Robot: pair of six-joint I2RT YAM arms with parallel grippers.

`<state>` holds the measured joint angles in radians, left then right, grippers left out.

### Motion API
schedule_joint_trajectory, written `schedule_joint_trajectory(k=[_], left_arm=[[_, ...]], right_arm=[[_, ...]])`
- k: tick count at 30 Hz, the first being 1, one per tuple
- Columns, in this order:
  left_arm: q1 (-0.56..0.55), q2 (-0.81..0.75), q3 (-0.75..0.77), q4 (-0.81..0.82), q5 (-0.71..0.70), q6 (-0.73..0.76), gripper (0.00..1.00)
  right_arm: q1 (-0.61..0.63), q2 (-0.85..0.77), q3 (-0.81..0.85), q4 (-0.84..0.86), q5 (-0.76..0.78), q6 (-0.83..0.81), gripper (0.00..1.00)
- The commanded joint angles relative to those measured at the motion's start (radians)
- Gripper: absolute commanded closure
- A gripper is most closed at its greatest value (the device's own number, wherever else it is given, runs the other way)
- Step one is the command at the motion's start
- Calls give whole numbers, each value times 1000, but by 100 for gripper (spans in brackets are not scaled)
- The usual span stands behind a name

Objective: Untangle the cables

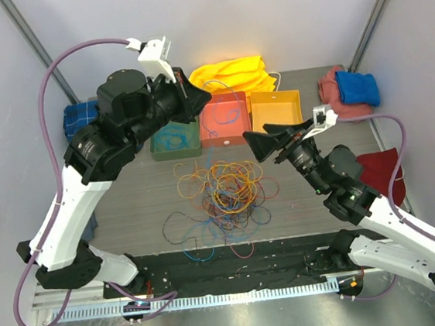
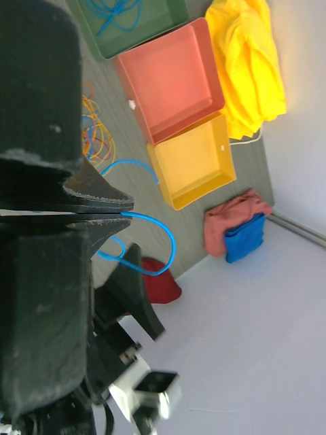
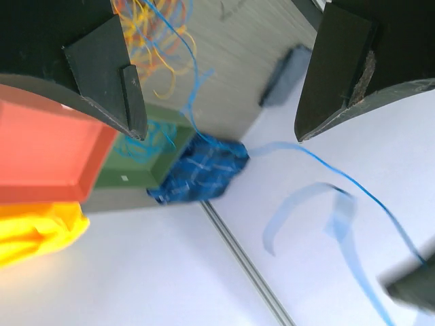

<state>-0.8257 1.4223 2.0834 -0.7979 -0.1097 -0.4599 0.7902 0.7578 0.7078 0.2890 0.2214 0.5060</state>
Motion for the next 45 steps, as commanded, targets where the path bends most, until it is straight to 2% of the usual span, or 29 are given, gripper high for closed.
schedule_joint_trajectory(k=[1, 5, 11, 17, 23, 28, 32, 35, 41, 45], left_arm=[[-4, -43, -58, 68, 48, -5, 100], [-7, -71, -144, 88, 48, -14, 100], [-9, -115, -268, 132, 61, -34, 100], [-10, -120, -299, 146, 74, -37, 100], [-12, -120, -310, 147, 77, -33, 100], [-12, -122, -315, 151, 85, -37, 100], [-15, -120, -329, 157, 90, -43, 100], [-16, -120, -330, 157, 90, -43, 100], [-20, -122, -335, 158, 91, -43, 100], [-20, -122, -336, 158, 85, -40, 100]], right_arm=[[3, 29, 120, 84, 19, -3, 0], [3, 34, 125, 104, 13, 9, 0], [3, 75, 145, 1, -17, 8, 4], [3, 95, 121, -8, -39, 28, 10], [3, 109, 113, -30, -54, 35, 23], [3, 113, 96, -44, -40, 40, 30], [4, 123, 99, -47, -34, 43, 41], [3, 132, 105, -56, -33, 43, 46], [3, 143, 105, -65, -42, 46, 50], [3, 133, 91, -65, -40, 54, 46]])
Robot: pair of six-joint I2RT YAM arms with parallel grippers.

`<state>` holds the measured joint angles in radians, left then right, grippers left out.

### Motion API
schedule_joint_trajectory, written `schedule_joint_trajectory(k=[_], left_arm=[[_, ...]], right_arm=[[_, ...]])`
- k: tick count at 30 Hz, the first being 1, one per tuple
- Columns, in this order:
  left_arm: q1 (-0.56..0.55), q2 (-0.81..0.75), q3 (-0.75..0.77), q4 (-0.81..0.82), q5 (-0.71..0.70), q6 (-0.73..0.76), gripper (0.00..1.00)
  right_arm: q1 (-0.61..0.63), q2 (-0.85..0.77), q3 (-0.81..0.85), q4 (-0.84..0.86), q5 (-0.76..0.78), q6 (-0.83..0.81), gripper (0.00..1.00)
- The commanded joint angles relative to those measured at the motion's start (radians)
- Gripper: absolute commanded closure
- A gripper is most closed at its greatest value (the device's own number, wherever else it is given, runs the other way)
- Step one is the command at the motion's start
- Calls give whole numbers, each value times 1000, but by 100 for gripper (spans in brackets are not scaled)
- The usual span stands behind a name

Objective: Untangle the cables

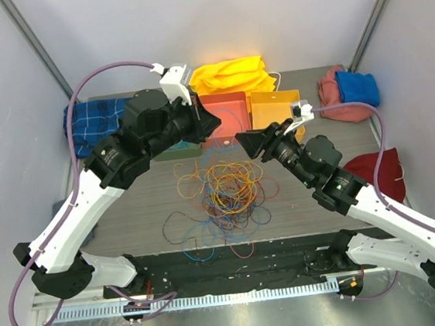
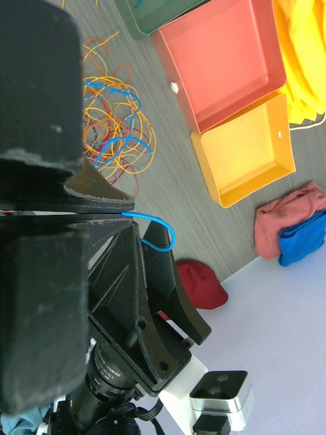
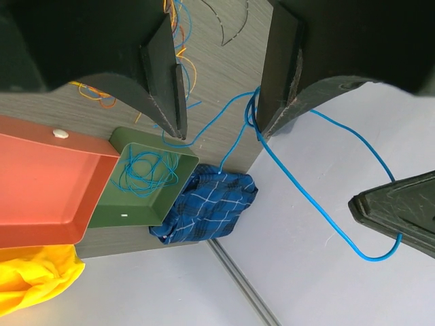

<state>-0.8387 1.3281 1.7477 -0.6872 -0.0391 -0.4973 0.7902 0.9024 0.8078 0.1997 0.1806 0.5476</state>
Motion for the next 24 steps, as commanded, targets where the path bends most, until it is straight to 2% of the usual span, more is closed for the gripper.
schedule_joint_trajectory(k=[1, 4, 9, 24], left_arm=[[-7, -26, -4, 49, 15, -3, 100], [-7, -26, -10, 48, 8, -1, 100], [-7, -23, -19, 51, 1, 0, 100], [-11, -26, -11, 57, 27, -12, 100]], right_arm=[[3, -16, -12, 24, 3, 14, 41], [4, -33, -13, 14, 8, 12, 35], [4, -43, -25, 0, 8, 17, 34], [3, -23, -32, -32, 37, 17, 42]])
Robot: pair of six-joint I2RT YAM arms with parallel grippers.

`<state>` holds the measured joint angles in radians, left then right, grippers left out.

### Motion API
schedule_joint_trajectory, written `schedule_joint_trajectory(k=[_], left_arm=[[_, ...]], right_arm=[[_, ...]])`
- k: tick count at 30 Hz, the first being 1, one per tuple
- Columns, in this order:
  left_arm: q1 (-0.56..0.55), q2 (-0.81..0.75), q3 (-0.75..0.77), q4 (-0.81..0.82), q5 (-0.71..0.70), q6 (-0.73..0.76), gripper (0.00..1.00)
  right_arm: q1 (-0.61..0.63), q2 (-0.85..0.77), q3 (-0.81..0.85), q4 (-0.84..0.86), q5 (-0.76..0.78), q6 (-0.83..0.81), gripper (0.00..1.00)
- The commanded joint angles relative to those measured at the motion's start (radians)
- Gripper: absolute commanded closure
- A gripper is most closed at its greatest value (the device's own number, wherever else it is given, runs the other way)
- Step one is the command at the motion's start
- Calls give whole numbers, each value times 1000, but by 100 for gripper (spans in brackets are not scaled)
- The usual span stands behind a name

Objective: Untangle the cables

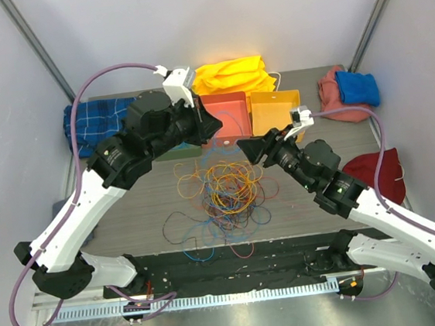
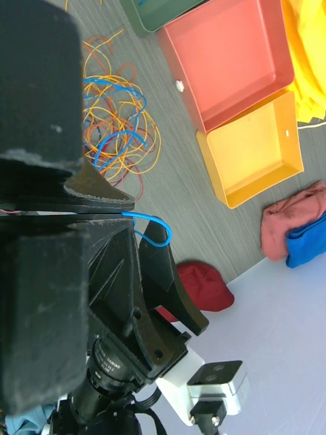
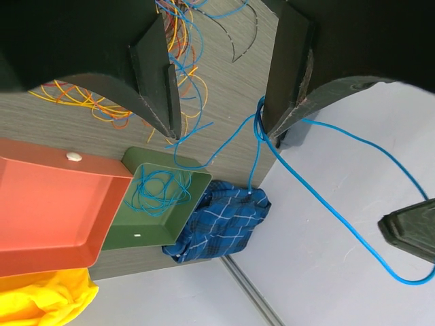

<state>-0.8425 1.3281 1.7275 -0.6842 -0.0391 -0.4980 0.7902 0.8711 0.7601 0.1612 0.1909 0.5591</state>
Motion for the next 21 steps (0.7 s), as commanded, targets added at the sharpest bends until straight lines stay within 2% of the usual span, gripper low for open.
schedule_joint_trajectory(k=[1, 6, 14, 17, 20, 21], left_arm=[[-9, -27, 9, 54, 30, -11, 100], [-17, -27, 1, 63, 88, -31, 100], [-53, -46, -95, 115, 160, -77, 100], [-64, -52, -118, 121, 165, -93, 100], [-67, -63, -135, 121, 165, -99, 100], [-67, -69, -138, 121, 163, -99, 100]], right_arm=[[4, 14, 18, 1, 33, 5, 43], [3, 28, 19, 0, 56, -1, 44], [4, 51, 16, 32, 93, -10, 48], [4, 55, 8, 58, 108, -8, 51], [3, 55, -2, 84, 117, -7, 59], [4, 57, -4, 83, 122, -8, 65]])
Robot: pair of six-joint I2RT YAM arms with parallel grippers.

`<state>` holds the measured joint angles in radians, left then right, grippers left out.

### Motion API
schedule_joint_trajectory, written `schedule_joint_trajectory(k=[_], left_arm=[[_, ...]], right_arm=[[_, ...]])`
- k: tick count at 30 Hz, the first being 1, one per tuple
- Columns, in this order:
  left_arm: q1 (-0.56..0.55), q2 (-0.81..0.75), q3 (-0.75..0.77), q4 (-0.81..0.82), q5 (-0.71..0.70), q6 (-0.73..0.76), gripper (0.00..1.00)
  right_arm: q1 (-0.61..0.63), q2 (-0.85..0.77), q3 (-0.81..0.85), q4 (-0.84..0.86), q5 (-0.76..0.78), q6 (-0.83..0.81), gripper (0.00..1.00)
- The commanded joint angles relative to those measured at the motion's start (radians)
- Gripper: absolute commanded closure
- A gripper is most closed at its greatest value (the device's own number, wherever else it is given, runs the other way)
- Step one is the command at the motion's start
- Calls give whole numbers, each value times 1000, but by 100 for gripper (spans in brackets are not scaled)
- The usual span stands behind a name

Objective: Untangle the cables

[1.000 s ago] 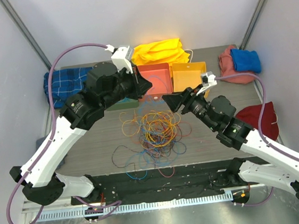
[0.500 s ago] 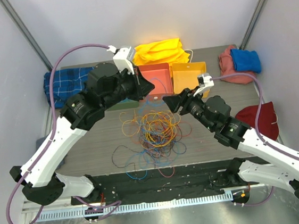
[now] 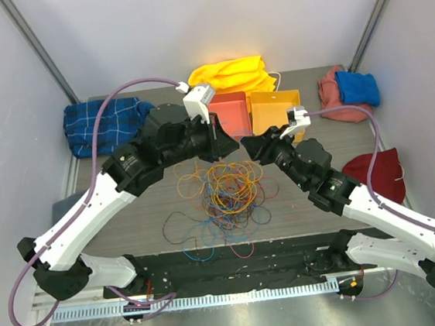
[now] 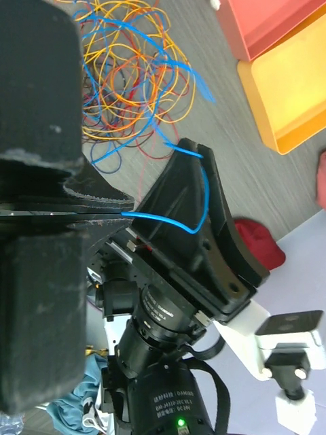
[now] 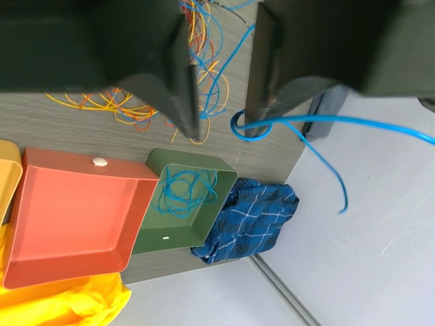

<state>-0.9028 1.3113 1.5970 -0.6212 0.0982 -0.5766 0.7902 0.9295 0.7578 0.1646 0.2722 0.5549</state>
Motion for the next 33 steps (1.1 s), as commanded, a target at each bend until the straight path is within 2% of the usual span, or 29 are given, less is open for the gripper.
schedule_joint_trajectory(k=[1, 4, 8, 13, 21, 25, 30, 31, 32, 33], left_arm=[[-7, -63, -12, 61, 15, -20, 100], [-7, -81, -17, 61, -2, -16, 100], [-8, -101, -16, 78, -9, -12, 100], [-7, -133, -22, 83, -47, -3, 100], [-5, -285, -146, 86, -354, -14, 100], [-5, -328, -226, 64, -457, -51, 100], [-7, -359, -327, 55, -509, -83, 100], [-7, -359, -336, 54, -509, -88, 96], [-5, -351, -344, 46, -509, -97, 86], [-7, -346, -356, 43, -508, -101, 58]], right_arm=[[3, -3, 0, 76, 42, -4, 67], [3, -3, -5, 52, 61, -9, 69], [3, -21, -26, 33, 108, -3, 78], [3, -40, -35, -22, 183, -6, 84], [3, -118, -46, -121, 259, -12, 87], [3, -150, -34, -193, 306, -23, 87], [3, -196, -41, -217, 297, -38, 87], [3, -199, -48, -209, 280, -49, 87], [3, -202, -51, -194, 260, -58, 87], [3, -205, -54, -188, 243, -62, 87]])
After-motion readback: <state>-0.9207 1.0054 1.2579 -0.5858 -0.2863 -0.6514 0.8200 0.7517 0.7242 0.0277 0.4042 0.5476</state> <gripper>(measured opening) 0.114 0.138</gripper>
